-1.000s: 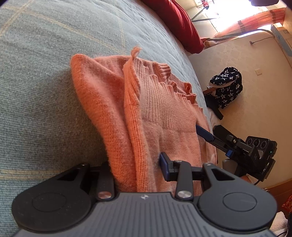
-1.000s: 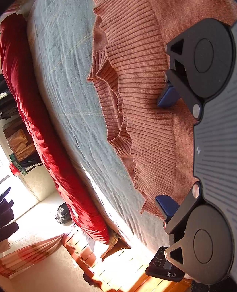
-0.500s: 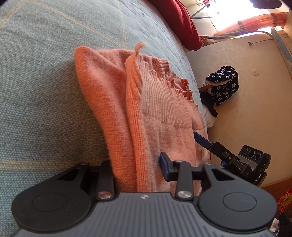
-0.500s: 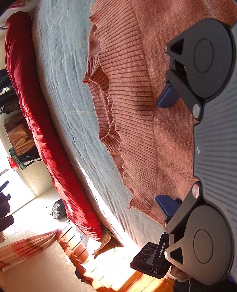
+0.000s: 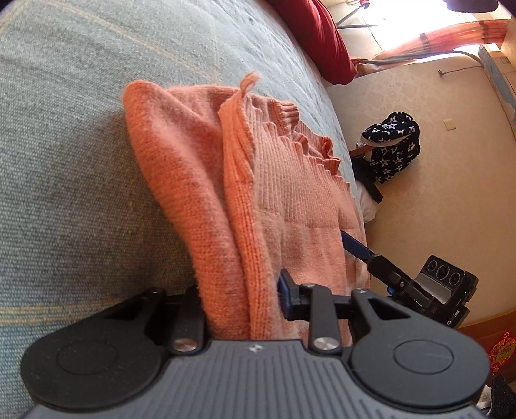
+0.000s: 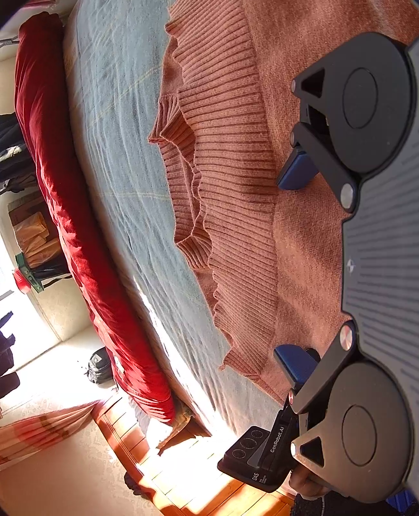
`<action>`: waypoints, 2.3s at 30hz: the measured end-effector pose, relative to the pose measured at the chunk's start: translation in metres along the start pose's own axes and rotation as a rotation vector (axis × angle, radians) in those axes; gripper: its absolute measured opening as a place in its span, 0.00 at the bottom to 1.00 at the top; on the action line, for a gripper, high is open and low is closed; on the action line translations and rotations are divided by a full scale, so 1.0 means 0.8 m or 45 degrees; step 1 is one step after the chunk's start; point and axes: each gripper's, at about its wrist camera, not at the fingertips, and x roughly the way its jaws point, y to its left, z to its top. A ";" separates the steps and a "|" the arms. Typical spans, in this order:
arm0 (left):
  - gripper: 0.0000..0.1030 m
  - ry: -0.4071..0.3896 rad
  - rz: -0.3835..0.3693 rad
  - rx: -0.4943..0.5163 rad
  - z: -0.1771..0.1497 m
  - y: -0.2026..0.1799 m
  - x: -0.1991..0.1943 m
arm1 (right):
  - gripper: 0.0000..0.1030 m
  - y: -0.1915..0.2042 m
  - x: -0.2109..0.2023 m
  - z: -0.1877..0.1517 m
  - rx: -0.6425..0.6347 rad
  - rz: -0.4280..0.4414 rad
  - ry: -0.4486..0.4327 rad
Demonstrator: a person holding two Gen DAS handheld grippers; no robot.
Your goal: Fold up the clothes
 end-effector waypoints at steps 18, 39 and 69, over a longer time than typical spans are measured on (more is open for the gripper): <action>0.22 -0.128 0.089 0.083 -0.018 -0.069 -0.020 | 1.00 -0.020 -0.060 0.001 0.065 -0.029 -0.102; 0.23 -0.245 0.026 0.094 -0.045 -0.226 0.024 | 1.00 -0.082 -0.215 -0.036 0.127 -0.116 -0.292; 0.24 -0.068 0.240 0.179 -0.054 -0.348 0.230 | 1.00 -0.180 -0.314 -0.082 0.275 -0.255 -0.418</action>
